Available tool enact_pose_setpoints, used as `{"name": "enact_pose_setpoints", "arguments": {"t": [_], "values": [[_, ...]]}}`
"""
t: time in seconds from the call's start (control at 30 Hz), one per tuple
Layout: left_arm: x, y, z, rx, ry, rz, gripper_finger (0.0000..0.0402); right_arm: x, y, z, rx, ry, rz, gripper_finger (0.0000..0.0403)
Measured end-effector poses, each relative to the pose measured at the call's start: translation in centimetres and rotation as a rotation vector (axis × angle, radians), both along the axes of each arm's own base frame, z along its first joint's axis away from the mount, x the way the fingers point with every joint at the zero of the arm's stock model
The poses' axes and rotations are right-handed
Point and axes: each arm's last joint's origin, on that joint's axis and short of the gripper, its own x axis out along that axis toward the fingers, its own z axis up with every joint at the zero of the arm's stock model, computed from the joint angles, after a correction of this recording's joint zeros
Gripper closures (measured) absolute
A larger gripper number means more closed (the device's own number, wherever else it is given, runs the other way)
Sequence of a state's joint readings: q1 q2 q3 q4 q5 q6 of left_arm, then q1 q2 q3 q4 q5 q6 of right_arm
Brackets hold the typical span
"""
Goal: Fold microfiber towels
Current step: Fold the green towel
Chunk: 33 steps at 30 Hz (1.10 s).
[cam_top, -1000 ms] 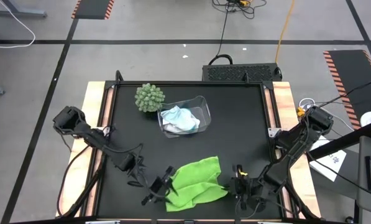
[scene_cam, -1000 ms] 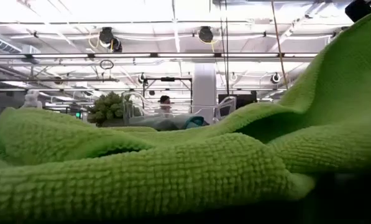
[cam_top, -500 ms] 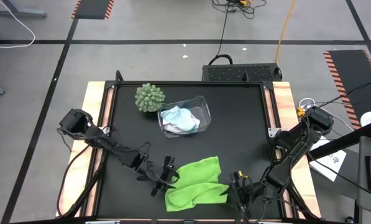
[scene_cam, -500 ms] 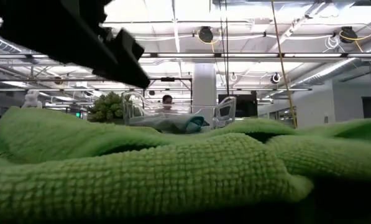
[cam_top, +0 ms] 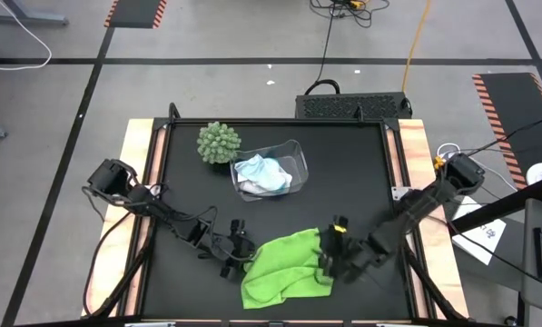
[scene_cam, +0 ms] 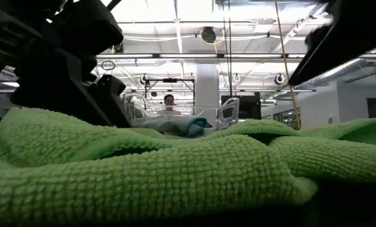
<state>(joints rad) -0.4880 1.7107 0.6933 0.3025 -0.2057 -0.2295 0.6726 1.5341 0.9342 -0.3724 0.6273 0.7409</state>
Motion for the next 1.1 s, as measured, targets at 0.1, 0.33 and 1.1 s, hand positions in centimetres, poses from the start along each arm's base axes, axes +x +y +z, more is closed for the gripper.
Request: {"name": "enact_pose_setpoints", "arguments": {"t": [0.1,0.33,1.1], "values": [[-0.2,-0.3,-0.1,0.008,0.007,-0.008,0.0176,0.1,-1.9,-1.2,0.001,0.037,-0.073,0.0187],[-0.7,-0.8,-0.3,0.048,0.025,-0.044,0.0176,-1.1,-4.5,-4.9,0.171,0.127,-0.152,0.0186],[-1.1,-1.4,-0.3,0.091,0.016,-0.114,0.0176,-0.8,-7.5,-7.2,0.283,0.004,-0.138,0.0188]]}}
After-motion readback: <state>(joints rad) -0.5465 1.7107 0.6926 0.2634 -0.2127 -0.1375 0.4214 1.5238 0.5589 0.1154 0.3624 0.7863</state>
